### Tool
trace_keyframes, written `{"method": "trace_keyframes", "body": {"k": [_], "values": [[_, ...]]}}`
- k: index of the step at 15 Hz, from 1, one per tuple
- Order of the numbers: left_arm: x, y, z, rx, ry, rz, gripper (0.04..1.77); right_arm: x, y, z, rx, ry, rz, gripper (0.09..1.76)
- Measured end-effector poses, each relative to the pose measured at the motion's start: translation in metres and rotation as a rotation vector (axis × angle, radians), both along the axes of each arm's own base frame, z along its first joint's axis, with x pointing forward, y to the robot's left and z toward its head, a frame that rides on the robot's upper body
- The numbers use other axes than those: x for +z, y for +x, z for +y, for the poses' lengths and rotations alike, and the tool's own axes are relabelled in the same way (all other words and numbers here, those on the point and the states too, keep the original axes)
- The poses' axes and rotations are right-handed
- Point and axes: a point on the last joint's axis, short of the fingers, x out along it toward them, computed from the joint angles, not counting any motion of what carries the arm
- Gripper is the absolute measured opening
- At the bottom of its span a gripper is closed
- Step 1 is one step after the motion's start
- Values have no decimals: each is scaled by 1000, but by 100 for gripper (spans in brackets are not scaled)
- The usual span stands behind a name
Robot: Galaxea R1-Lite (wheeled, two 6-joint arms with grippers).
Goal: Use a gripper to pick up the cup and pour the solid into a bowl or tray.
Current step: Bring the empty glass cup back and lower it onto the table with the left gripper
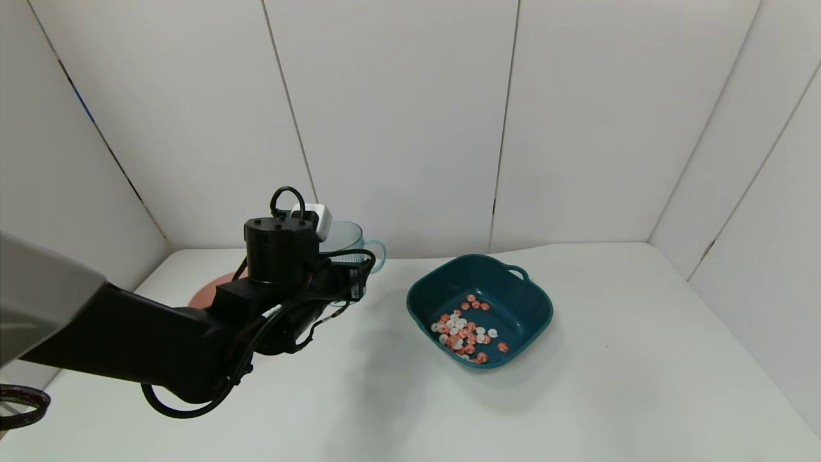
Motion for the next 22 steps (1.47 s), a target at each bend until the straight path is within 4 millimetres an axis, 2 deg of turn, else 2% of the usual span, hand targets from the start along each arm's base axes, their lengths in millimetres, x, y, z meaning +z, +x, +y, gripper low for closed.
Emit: {"method": "trace_keyframes", "body": {"k": [4,15,18,22], "values": [[-25,6,4,21,-29,-38,131,0,0,0,1,0,1,171],[-95,17,13,65,-12,-10,131,0,0,0,1,0,0,171],[-105,17,14,66,0,4,131,0,0,0,1,0,1,171],[-108,17,14,67,2,10,131,0,0,0,1,0,0,171]]}}
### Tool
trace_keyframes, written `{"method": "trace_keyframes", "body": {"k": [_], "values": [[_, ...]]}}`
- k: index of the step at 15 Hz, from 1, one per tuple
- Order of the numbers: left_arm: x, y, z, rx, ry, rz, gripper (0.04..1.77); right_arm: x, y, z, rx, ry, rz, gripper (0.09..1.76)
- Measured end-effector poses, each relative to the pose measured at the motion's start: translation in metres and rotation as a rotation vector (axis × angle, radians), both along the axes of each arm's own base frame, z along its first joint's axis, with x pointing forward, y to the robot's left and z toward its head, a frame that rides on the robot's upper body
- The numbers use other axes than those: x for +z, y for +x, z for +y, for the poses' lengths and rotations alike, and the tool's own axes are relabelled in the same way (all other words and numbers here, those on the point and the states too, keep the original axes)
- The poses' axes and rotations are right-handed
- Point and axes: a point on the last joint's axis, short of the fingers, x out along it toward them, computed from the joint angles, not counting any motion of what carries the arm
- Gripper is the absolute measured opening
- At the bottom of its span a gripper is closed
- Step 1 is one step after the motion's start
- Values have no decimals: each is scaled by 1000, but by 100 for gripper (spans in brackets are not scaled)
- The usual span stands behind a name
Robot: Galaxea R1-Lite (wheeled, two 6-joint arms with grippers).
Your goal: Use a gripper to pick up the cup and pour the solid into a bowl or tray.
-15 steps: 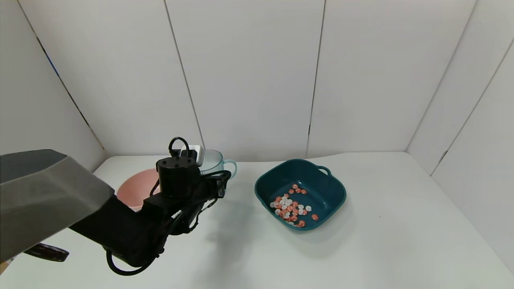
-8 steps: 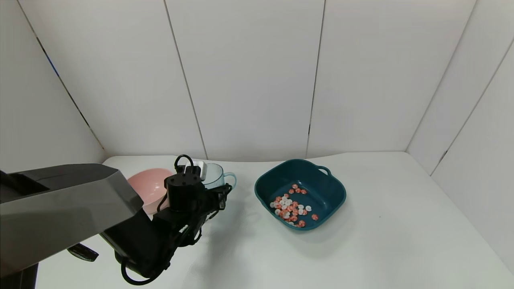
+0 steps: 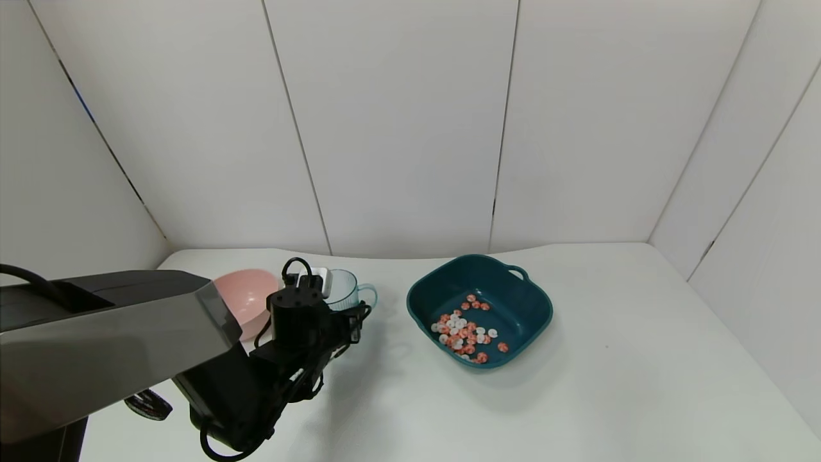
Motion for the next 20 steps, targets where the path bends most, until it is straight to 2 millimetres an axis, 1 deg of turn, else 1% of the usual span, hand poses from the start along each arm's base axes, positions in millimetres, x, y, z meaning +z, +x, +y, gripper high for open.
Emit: {"method": "trace_keyframes", "body": {"k": [3,4,5,12,20], "values": [[-2,-1,1,0,4,8,131,0,0,0,0,0,0,171],[-2,-1,1,0,6,11,139,0,0,0,0,0,0,171],[-2,-1,1,1,7,12,144,0,0,0,0,0,0,171],[-1,-3,2,-1,13,24,159,0,0,0,0,0,0,171],[15,-15,10,-5,24,51,167,0,0,0,0,0,-1,171]]}}
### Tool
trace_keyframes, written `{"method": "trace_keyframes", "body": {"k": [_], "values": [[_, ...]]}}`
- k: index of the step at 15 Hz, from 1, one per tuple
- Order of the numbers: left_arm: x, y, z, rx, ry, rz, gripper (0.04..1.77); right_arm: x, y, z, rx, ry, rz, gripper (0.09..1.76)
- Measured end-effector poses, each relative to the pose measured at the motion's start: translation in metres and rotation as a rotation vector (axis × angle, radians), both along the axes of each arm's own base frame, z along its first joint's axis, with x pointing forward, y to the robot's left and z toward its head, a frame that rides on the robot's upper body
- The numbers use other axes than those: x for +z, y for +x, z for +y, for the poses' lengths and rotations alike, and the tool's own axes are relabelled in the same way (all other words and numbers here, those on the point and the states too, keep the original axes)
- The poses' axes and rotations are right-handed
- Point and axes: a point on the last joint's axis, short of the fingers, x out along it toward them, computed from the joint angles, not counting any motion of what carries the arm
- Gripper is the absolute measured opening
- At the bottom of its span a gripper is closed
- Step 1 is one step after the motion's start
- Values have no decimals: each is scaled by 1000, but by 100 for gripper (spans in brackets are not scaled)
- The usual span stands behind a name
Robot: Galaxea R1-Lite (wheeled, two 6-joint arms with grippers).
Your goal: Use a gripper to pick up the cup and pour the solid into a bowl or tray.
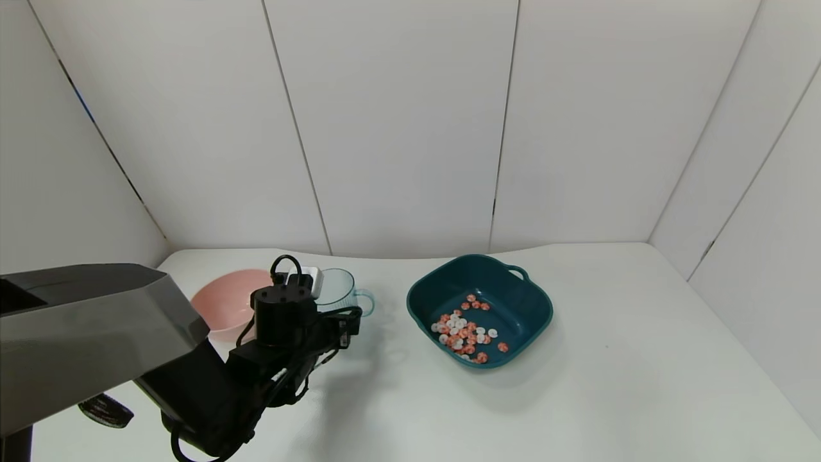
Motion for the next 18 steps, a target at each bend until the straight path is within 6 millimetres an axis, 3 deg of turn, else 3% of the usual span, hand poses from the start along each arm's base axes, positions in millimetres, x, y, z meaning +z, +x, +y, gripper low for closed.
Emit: {"method": "trace_keyframes", "body": {"k": [9,13,18], "values": [[25,-22,8,-19,1,35,170,0,0,0,0,0,0,171],[50,-41,12,-76,-21,21,170,0,0,0,0,0,1,171],[90,-79,20,-156,-34,31,171,0,0,0,0,0,1,171]]}}
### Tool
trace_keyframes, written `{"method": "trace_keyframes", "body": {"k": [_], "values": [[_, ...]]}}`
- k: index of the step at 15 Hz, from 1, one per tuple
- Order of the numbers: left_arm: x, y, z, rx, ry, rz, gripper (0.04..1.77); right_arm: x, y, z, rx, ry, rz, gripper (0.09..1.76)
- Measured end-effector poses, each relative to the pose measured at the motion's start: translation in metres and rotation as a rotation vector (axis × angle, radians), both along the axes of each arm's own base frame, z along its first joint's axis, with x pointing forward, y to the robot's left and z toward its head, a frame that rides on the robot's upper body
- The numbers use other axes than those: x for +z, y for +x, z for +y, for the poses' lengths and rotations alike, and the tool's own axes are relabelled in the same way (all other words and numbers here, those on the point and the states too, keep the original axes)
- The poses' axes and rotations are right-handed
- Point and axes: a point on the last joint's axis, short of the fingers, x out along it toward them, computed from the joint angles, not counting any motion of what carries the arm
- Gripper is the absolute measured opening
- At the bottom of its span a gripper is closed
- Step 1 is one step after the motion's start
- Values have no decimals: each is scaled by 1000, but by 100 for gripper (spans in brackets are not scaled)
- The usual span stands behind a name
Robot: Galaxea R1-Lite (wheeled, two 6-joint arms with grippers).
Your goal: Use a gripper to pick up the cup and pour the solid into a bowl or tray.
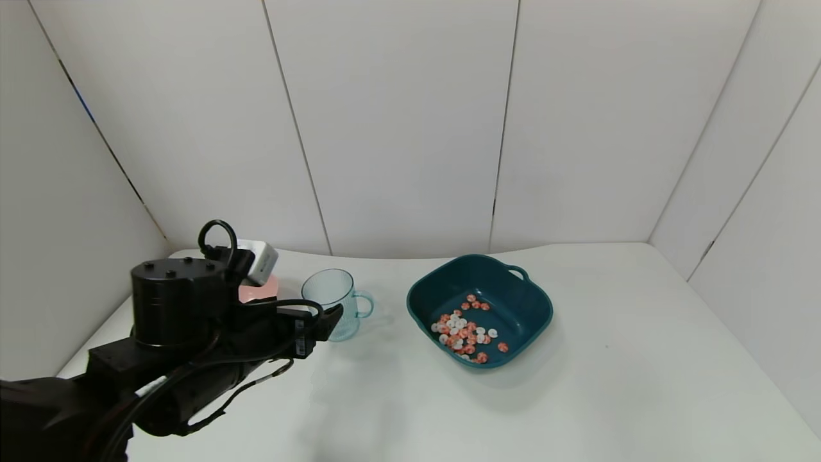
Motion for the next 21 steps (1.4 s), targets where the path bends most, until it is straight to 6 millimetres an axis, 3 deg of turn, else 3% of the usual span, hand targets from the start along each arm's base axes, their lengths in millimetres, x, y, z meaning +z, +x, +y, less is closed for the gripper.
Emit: {"method": "trace_keyframes", "body": {"k": [3,9,21], "values": [[25,-28,10,-56,12,-19,171,0,0,0,0,0,0,171],[54,-84,33,-106,55,-72,171,0,0,0,-1,0,-3,171],[61,-186,81,-66,81,-227,172,0,0,0,-1,0,-3,171]]}}
